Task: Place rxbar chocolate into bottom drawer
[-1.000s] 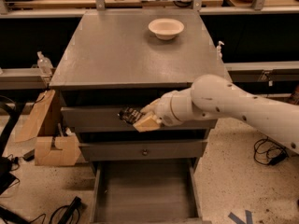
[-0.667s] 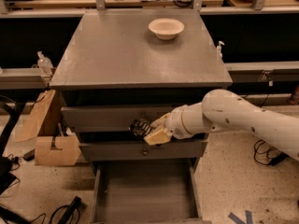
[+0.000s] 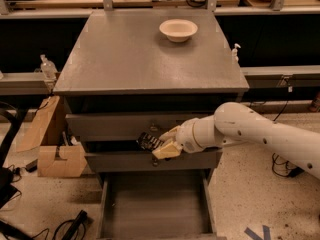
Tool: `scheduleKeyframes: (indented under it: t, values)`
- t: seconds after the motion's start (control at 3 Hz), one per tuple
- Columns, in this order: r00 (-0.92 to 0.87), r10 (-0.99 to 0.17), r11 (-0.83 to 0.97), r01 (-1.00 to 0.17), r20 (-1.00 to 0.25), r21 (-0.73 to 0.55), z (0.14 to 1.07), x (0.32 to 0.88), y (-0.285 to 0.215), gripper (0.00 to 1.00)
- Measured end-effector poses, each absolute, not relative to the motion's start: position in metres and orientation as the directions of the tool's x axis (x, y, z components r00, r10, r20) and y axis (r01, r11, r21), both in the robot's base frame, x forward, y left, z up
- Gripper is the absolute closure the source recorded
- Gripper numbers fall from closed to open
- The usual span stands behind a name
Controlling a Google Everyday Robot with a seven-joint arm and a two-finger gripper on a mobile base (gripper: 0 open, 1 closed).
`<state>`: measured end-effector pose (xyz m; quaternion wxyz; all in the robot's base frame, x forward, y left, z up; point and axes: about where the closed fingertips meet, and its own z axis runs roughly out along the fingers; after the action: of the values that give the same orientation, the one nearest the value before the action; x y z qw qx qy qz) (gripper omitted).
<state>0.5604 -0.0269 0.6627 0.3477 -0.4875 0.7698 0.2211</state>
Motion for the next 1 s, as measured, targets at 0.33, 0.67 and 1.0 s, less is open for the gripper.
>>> scheduleKeyframes:
  t: [0.33, 0.67, 1.0]
  values:
    - [-0.309, -0.565, 0.420, -0.906, -0.765, 0.056, 0.601, 0.553, -0.036, 1.00]
    - [-0.337, -0.565, 0.418, -0.904, -0.753, 0.091, 0.526, 0.542, -0.055, 1.00]
    - [-0.345, -0.581, 0.416, -0.904, -0.737, 0.096, 0.468, 0.538, -0.070, 1.00]
